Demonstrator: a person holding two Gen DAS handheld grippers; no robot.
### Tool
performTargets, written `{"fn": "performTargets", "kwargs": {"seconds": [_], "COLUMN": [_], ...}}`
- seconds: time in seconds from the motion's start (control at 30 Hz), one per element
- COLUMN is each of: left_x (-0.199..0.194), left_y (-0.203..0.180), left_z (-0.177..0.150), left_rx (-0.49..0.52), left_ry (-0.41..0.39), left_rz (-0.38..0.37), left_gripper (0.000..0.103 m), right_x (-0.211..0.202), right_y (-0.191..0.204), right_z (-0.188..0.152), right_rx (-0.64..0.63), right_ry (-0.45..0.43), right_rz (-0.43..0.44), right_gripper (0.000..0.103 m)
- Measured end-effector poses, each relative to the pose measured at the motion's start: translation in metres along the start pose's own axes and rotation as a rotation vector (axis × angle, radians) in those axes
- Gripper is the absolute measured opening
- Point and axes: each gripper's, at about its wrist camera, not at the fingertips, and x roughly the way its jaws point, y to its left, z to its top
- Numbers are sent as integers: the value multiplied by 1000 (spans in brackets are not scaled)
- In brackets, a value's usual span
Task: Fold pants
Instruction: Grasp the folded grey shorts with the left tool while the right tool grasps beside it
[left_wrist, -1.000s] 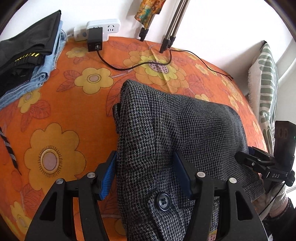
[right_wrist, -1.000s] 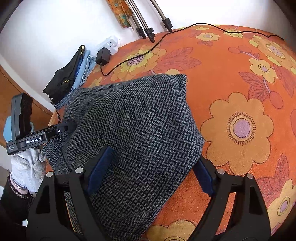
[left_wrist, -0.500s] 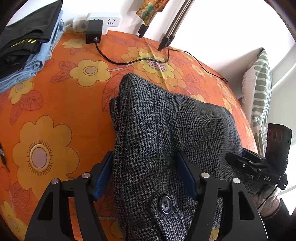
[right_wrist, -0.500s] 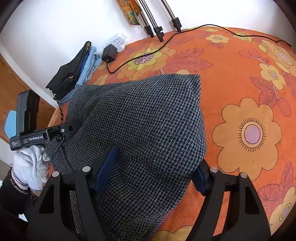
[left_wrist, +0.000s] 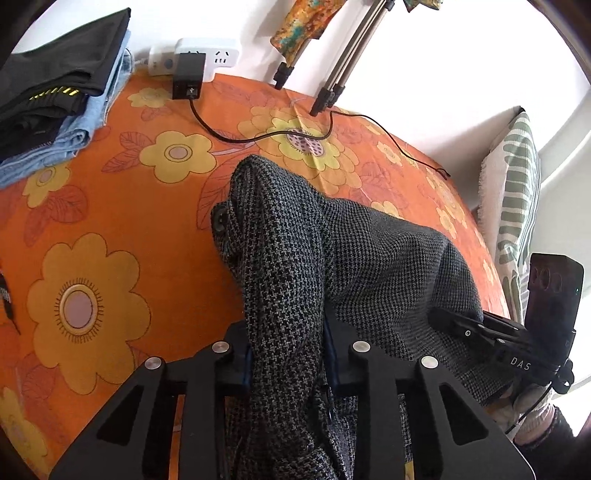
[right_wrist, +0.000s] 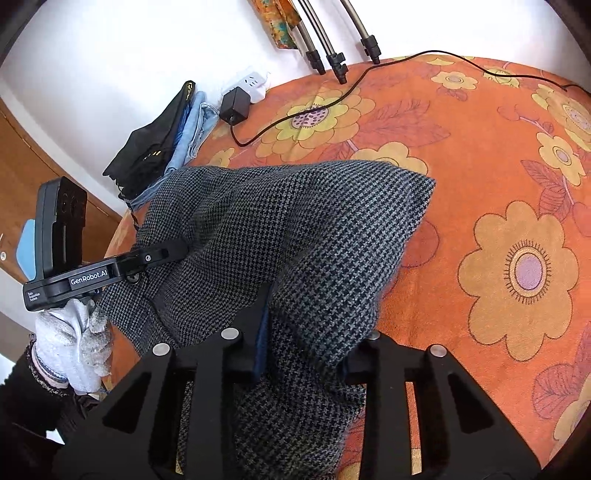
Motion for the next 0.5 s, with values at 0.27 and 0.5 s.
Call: {"fn": "performTargets", "kwargs": {"seconds": [0.27,0.5], "left_x": [-15,-25], "left_y": [-15,-24], "left_z": [0,-1], "left_rx": [61,92], "left_ry": [-58,-90], "left_rz": [33,36], "left_gripper": [23,22], "right_x": [-17,-28], "right_y": [14,29], "right_z": [1,1], "right_rx": [-38,-87], "right_ry": [-42,-76], "right_rz": [-24,-36], "right_gripper": [23,20]}}
